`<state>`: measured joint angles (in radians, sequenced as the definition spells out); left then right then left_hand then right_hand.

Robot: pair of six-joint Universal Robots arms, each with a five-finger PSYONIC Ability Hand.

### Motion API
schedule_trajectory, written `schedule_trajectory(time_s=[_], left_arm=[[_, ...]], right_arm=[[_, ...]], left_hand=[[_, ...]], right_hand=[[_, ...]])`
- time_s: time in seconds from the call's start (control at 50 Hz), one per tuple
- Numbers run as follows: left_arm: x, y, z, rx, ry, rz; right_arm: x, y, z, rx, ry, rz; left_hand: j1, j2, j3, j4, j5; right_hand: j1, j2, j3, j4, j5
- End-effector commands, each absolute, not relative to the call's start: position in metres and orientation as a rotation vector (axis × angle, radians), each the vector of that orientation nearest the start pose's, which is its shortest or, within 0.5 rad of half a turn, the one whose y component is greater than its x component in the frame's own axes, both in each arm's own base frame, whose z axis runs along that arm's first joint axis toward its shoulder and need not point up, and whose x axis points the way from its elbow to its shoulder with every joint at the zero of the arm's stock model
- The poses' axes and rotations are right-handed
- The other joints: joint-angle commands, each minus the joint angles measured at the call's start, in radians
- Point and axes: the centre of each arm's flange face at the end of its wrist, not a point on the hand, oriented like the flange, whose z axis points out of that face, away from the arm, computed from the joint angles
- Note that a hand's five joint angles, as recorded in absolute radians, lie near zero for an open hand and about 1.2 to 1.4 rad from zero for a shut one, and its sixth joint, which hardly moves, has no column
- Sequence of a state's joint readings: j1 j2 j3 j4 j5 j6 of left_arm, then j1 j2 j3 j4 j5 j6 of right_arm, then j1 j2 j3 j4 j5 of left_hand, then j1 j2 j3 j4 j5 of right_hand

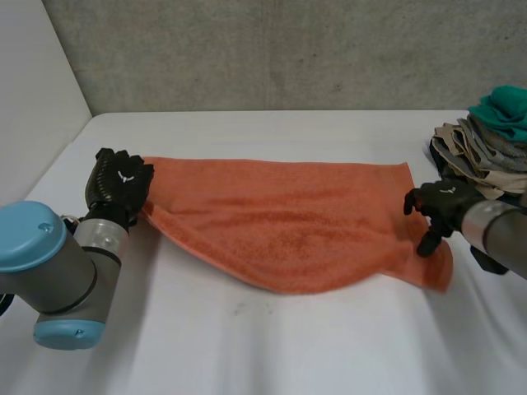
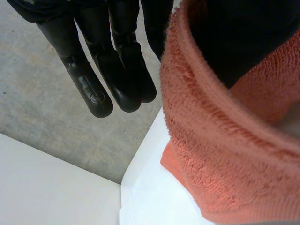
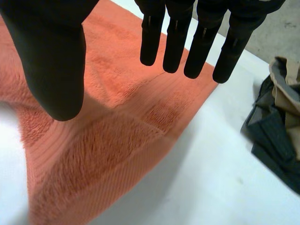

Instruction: Fold the laundry.

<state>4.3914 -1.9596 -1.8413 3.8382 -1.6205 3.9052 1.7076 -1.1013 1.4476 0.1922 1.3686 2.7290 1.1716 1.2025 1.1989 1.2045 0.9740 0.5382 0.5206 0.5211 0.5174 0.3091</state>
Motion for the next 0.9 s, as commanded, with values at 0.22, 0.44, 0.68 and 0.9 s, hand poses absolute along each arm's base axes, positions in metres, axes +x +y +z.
schedule_trajectory(time_s=[0.22,0.44,0.68,0.9], left_arm=[[-0.230,-0.294,0.165,0.952,1.760,-1.985],[-0.222,-0.289,0.154,0.985,1.841,-1.891],[-0.184,-0.292,0.136,0.948,2.008,-1.675],[-0.176,-0.292,0.137,0.939,2.024,-1.664]], right_arm=[[0.170,-0.292,0.139,-0.925,2.560,-1.519],[0.163,-0.307,0.131,-0.905,2.547,-1.683],[0.159,-0.306,0.139,-0.907,2.546,-1.717],[0.163,-0.302,0.143,-0.940,2.543,-1.705]], left_hand=[[0.225,0.194,0.197,0.192,0.248],[-0.581,-0.612,-0.609,-0.614,-0.558],[-0.512,-0.543,-0.540,-0.545,-0.489],[0.225,0.194,0.197,0.192,0.248]], right_hand=[[0.169,0.186,0.186,0.190,0.223],[0.858,0.876,0.875,0.879,0.913],[0.858,0.876,0.875,0.879,0.913],[0.858,0.876,0.875,0.879,0.913]])
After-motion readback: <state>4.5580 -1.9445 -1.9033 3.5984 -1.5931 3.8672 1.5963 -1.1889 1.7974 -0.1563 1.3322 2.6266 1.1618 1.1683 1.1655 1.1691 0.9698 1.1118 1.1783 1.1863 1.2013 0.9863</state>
